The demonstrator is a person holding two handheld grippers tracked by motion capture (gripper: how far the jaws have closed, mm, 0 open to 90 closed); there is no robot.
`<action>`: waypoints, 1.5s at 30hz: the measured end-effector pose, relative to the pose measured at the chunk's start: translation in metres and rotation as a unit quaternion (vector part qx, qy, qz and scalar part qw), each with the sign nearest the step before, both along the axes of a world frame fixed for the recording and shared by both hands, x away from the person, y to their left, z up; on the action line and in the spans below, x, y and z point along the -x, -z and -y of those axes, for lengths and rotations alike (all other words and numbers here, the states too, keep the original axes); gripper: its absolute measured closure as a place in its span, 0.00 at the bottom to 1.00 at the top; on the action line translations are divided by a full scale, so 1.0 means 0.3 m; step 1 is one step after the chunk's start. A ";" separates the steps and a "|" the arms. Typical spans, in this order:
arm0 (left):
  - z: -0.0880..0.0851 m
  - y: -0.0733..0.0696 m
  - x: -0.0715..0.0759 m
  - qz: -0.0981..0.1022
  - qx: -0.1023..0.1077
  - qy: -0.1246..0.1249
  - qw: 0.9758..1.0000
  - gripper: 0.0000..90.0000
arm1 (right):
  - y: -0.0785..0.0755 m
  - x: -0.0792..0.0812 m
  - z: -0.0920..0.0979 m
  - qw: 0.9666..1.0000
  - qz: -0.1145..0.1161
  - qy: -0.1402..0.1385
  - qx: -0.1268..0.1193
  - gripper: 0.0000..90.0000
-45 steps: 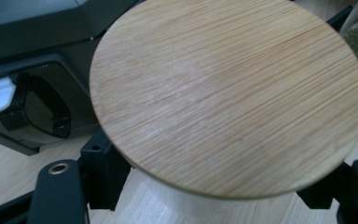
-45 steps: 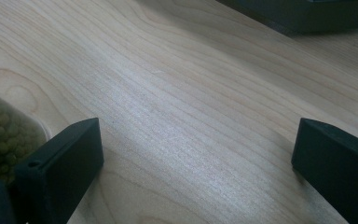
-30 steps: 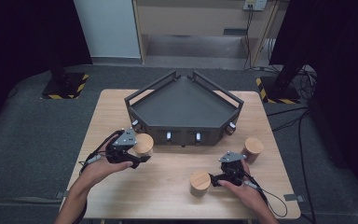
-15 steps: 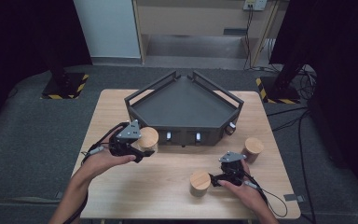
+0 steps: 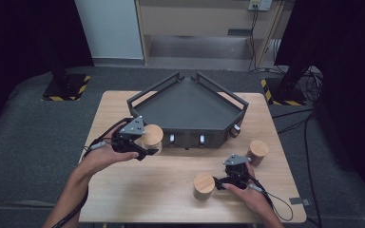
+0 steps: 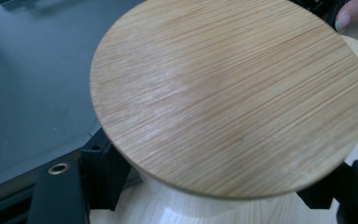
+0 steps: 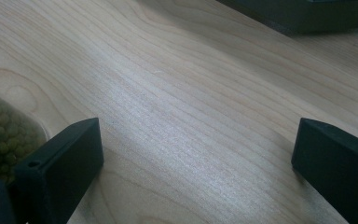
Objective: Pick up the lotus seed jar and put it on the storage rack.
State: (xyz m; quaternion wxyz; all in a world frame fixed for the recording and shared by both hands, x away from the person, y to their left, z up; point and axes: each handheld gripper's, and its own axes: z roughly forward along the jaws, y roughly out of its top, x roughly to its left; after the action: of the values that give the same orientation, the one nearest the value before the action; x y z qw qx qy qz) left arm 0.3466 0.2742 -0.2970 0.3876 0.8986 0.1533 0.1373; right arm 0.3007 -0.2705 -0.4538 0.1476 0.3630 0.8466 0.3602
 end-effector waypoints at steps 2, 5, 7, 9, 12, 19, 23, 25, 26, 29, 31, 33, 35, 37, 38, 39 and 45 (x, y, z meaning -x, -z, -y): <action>-0.001 -0.005 -0.005 0.000 0.003 0.002 1.000 0.27 | 0.000 0.000 0.000 1.000 0.000 0.000 0.000 0.02; 0.002 -0.014 -0.012 0.002 0.002 0.006 1.000 0.27 | 0.000 0.000 0.000 1.000 0.000 0.000 0.000 0.02; 0.003 -0.018 -0.016 0.003 0.003 0.006 1.000 0.27 | 0.000 0.000 0.000 1.000 0.000 0.000 0.000 0.02; 0.004 -0.022 -0.021 0.004 0.003 0.006 1.000 0.27 | 0.000 0.000 0.000 1.000 -0.001 0.000 0.000 0.02; 0.008 -0.032 -0.029 0.006 -0.001 0.008 1.000 0.28 | 0.000 0.000 0.000 1.000 -0.001 0.000 0.000 0.02; 0.022 -0.055 -0.048 0.009 -0.001 0.015 1.000 0.27 | 0.000 0.000 0.000 1.000 -0.001 0.001 -0.001 0.02; 0.030 -0.068 -0.069 0.008 -0.004 0.017 1.000 0.27 | 0.000 0.000 0.001 1.000 -0.001 0.000 -0.001 0.03; 0.031 -0.074 -0.076 0.010 -0.004 0.016 1.000 0.27 | 0.000 0.000 0.001 1.000 -0.001 0.001 -0.001 0.03; 0.030 -0.077 -0.080 0.010 -0.004 0.015 1.000 0.28 | 0.000 0.000 0.001 1.000 -0.001 0.001 -0.001 0.03; 0.031 -0.081 -0.088 0.015 -0.002 0.012 1.000 0.27 | 0.000 0.000 0.001 1.000 -0.001 0.001 -0.001 0.03; 0.028 -0.081 -0.097 0.015 0.003 0.010 1.000 0.28 | 0.000 0.000 0.001 1.000 -0.001 0.001 -0.001 0.03; 0.030 -0.086 -0.108 0.017 0.001 0.010 1.000 0.28 | 0.000 0.000 0.001 1.000 -0.001 0.001 -0.001 0.03; 0.033 -0.092 -0.120 0.017 0.000 0.011 1.000 0.27 | 0.000 0.000 0.001 1.000 -0.001 0.001 -0.001 0.03; 0.036 -0.096 -0.130 0.019 0.001 0.009 1.000 0.27 | 0.000 0.001 0.001 1.000 -0.001 0.001 -0.001 0.03; 0.038 -0.098 -0.135 0.020 0.001 0.008 1.000 0.28 | 0.000 0.001 0.001 1.000 -0.001 0.001 -0.001 0.03; 0.039 -0.099 -0.141 0.020 0.003 0.008 1.000 0.27 | 0.000 0.001 0.001 1.000 -0.001 0.002 -0.001 0.03; 0.052 -0.095 -0.182 0.020 0.003 0.000 1.000 0.27 | 0.000 0.002 0.001 1.000 -0.001 0.003 -0.002 0.03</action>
State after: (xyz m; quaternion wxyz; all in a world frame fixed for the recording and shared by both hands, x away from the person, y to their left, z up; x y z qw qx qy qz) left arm 0.4013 0.2584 -0.2687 0.3933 0.8945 0.1458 0.1546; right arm 0.3002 -0.2708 -0.4538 0.1473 0.3659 0.8450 0.3612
